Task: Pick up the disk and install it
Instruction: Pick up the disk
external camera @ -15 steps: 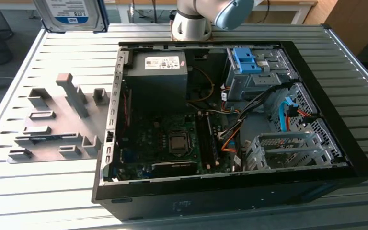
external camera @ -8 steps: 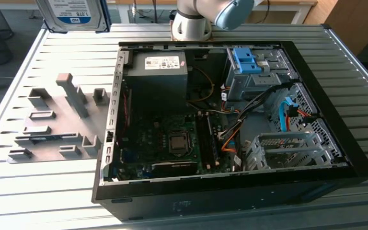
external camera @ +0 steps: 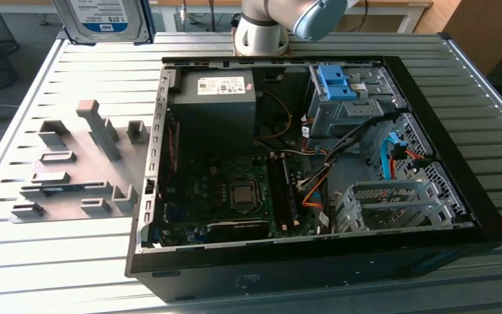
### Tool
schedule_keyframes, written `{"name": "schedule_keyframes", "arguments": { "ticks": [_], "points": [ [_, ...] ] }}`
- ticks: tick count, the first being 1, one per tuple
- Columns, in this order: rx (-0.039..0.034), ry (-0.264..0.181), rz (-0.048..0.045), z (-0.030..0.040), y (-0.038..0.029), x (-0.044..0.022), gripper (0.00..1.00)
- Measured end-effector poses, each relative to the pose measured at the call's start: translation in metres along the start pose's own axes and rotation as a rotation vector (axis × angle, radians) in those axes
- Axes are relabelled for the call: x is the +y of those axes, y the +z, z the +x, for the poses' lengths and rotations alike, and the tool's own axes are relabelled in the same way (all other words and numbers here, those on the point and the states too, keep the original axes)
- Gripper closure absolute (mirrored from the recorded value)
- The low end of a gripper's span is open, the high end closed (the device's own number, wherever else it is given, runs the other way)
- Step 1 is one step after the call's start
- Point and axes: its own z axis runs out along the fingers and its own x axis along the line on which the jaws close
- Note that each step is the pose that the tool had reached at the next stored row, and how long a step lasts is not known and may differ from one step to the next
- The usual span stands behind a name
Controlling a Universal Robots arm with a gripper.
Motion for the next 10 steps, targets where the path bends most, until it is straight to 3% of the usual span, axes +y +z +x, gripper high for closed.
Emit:
{"name": "schedule_keyframes", "arguments": {
  "ticks": [10],
  "points": [
    [0.0000, 0.000, -0.0001, 0.0000, -0.0001, -0.0047, 0.63]
  ]
}}
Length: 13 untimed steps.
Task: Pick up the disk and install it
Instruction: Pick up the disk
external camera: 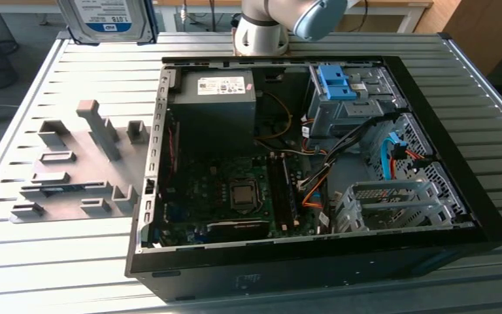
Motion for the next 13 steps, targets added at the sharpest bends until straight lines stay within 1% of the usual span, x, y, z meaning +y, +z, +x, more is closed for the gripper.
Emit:
{"name": "schedule_keyframes", "arguments": {
  "ticks": [9, 13],
  "points": [
    [0.0000, 0.000, 0.0001, 0.0000, 0.0000, -0.0030, 0.63],
    [0.0000, 0.000, 0.0000, 0.0000, 0.0000, -0.0054, 0.63]
  ]
}}
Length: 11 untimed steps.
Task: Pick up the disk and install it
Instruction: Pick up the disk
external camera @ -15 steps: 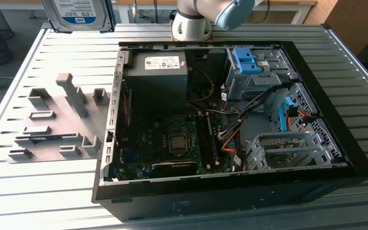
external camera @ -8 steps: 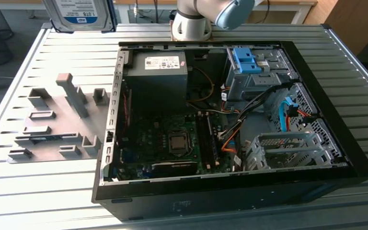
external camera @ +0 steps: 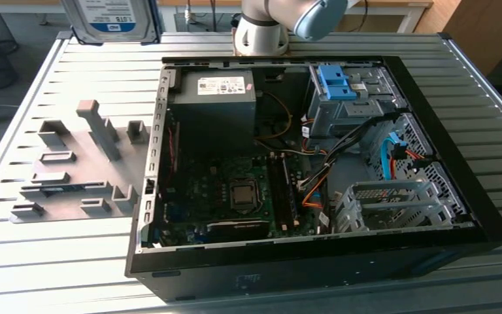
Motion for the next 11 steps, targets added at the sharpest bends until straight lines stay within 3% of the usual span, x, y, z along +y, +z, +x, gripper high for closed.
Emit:
{"name": "schedule_keyframes", "arguments": {
  "ticks": [11],
  "points": [
    [0.0000, 0.000, 0.0001, 0.0000, -0.0001, -0.0076, 0.63]
  ]
}}
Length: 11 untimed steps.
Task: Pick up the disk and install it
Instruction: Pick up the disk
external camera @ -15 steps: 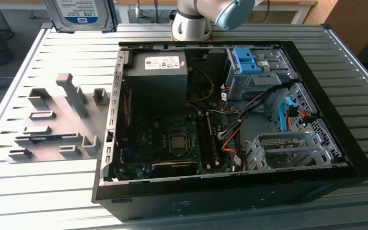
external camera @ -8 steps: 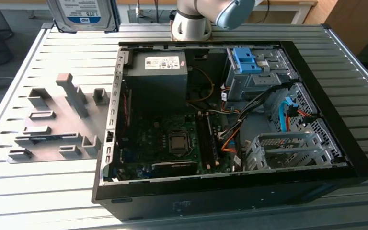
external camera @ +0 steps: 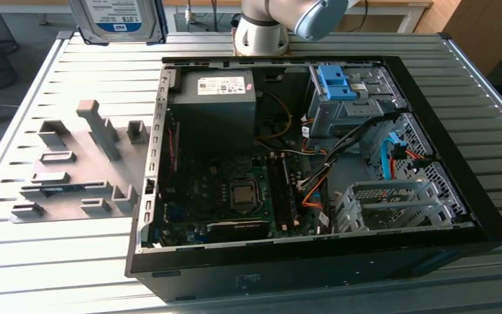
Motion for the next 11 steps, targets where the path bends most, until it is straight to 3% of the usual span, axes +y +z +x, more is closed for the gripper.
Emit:
{"name": "schedule_keyframes", "arguments": {
  "ticks": [11],
  "points": [
    [0.0000, 0.000, 0.0000, 0.0000, 0.0000, -0.0035, 0.63]
  ]
}}
